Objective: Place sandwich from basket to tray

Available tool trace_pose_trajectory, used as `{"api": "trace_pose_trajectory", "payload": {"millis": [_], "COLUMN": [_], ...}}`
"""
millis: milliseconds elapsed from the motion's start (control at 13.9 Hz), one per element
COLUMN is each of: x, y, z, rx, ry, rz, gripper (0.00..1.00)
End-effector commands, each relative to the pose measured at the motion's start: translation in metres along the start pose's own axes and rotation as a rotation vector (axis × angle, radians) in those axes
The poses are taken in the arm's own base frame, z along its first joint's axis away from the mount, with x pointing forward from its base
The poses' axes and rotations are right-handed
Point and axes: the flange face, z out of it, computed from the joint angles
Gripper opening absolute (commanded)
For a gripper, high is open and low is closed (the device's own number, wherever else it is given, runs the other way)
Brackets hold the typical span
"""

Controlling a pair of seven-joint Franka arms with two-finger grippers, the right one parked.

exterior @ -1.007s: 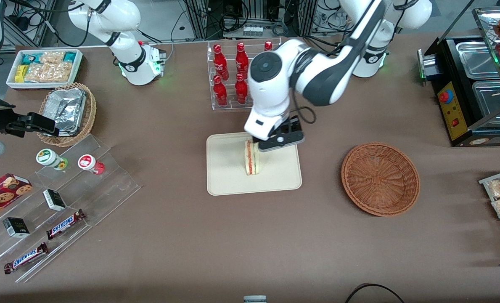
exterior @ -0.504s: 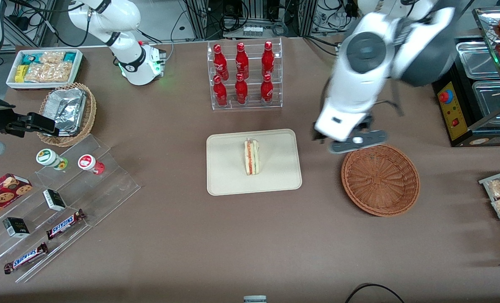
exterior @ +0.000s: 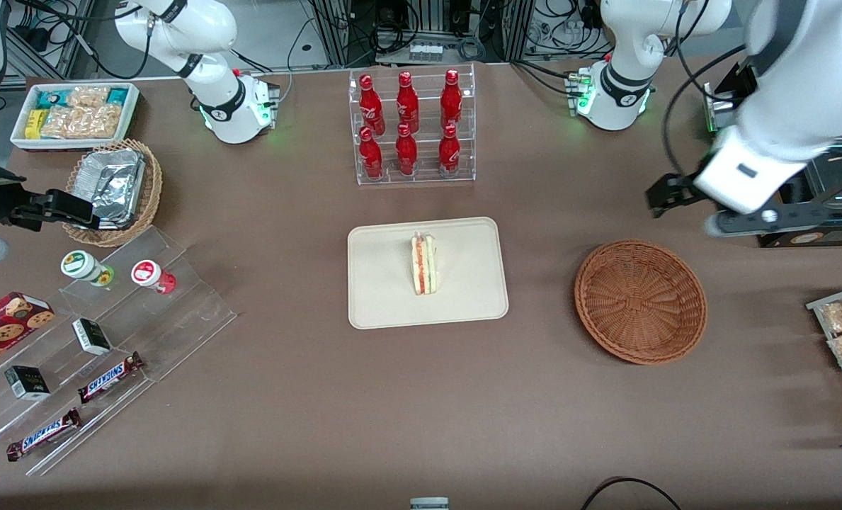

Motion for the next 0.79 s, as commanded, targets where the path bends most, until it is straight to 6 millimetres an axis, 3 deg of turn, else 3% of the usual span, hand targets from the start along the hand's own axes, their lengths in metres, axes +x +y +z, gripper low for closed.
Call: {"api": "trace_pose_trajectory", "payload": {"millis": [0,72,288,576,719], "x": [-0.013,-0.016,-0.019,-0.011,-0.006], "y": [-0.049,-0.059,-0.063,-0.051,-0.053], "z": [-0.001,-0.004,-0.007,-0.007,-0.008], "rx": [-0.053,-0.085,-0.080,-0.069,-0.039], "ry": [-0.015,-0.008,-0.004,0.000,0.005], "rz": [0.046,0.051,0.052,0.076,0.071], "gripper": [1.00,1.00,1.00,1.00,1.00]}}
